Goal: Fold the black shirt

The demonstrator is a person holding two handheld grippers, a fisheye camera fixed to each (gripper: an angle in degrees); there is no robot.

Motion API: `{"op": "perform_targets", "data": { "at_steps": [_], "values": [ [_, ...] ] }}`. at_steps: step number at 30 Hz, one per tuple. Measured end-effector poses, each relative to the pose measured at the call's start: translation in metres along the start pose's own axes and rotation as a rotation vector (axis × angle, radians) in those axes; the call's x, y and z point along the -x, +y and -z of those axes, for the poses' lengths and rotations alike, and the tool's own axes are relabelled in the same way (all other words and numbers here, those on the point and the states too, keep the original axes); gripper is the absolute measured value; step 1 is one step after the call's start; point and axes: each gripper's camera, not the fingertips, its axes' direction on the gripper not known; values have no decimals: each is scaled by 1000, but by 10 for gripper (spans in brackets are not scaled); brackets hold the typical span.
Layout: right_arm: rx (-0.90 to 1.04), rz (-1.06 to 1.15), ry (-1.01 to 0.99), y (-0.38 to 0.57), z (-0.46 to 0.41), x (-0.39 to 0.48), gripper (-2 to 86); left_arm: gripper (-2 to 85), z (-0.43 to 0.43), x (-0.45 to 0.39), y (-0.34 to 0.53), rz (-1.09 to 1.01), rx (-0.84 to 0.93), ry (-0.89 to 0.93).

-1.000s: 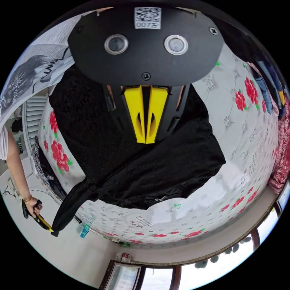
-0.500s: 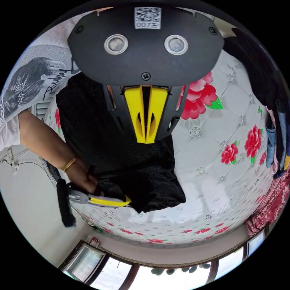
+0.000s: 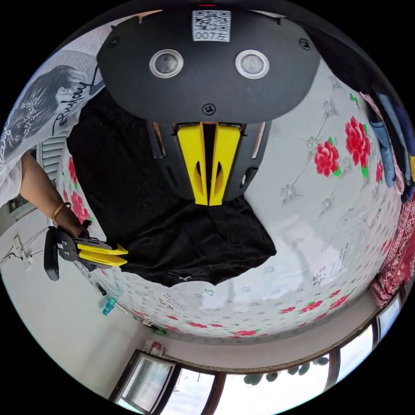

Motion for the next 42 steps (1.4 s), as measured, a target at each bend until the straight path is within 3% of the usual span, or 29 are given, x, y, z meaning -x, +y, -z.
{"op": "perform_targets", "data": {
  "at_steps": [3, 10, 14, 19, 23, 29, 33, 39, 42],
  "values": [
    [159, -136, 180, 48, -2, -52, 65, 33, -16, -7, -34, -26, 6, -26],
    [259, -194, 203, 81, -27, -94, 14, 17, -65, -31, -81, -74, 94, -74],
    [330, -132, 181, 98, -33, -112, 2, -7, -86, -44, -84, -125, 119, -240],
    [266, -81, 122, 123, -22, -137, 6, -9, -87, -44, -87, -98, 100, -246],
    [194, -252, 15, 118, 6, -176, 26, -3, -61, -37, -85, -17, 75, -198],
    [20, -354, -274, 151, 77, -174, 75, 58, 21, -38, -3, 18, 21, 11],
    [122, -488, -514, 214, 93, -149, 90, 74, 49, -41, 99, 86, 189, 113],
    [280, -711, -584, 312, 115, -123, 105, 87, 66, -45, 217, 281, 343, 280],
    [292, -789, -626, 346, 119, -122, 106, 96, 66, -56, 237, 284, 356, 319]
  ]
}}
